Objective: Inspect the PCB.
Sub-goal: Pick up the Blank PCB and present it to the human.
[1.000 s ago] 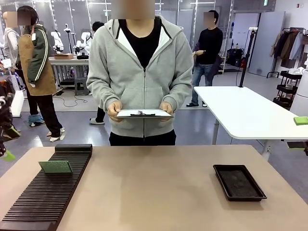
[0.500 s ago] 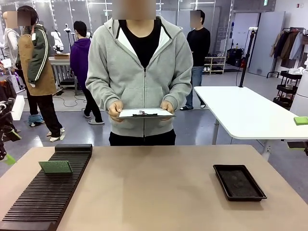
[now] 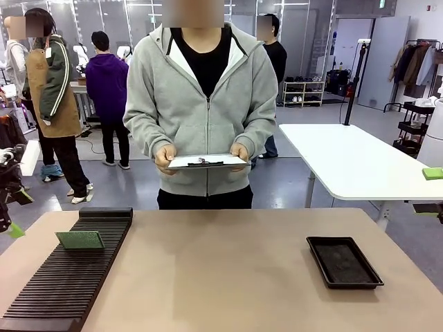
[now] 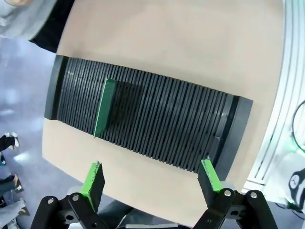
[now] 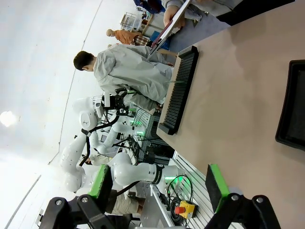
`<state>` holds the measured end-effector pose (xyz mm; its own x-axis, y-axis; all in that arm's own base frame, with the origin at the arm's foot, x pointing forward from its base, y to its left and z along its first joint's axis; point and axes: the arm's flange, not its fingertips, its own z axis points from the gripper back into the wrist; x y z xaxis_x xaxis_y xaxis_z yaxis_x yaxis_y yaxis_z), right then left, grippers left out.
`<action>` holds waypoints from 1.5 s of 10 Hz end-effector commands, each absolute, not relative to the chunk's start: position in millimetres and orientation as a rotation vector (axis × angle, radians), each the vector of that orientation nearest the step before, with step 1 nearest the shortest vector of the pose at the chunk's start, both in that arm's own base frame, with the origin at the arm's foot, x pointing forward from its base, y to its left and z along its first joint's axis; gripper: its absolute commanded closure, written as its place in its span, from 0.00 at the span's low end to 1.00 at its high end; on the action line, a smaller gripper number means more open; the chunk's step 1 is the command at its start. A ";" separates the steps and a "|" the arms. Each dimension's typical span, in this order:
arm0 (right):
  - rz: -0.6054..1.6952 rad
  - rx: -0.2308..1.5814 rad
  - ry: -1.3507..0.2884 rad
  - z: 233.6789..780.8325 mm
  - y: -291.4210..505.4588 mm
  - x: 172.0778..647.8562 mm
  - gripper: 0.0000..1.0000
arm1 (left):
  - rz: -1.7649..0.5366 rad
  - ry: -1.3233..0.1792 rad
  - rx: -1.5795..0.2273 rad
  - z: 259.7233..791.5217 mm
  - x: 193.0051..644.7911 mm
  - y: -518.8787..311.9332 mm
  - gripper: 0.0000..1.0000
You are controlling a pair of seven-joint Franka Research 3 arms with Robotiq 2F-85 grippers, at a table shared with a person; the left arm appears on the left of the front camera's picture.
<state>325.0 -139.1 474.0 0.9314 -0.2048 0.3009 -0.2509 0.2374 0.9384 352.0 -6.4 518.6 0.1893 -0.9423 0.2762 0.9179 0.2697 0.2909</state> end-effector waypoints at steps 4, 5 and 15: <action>0.041 1.347 -0.410 475.5 -139.5 325.8 0.00 | -1.384 -0.349 0.155 492.8 438.2 -4.3 0.00; 0.041 1.347 -0.410 475.5 -139.5 325.8 0.00 | -1.367 -0.340 0.201 483.7 447.1 -0.9 0.00; 0.041 1.347 -0.410 475.5 -139.5 325.8 0.00 | -1.446 -0.227 0.169 403.0 518.1 12.8 0.00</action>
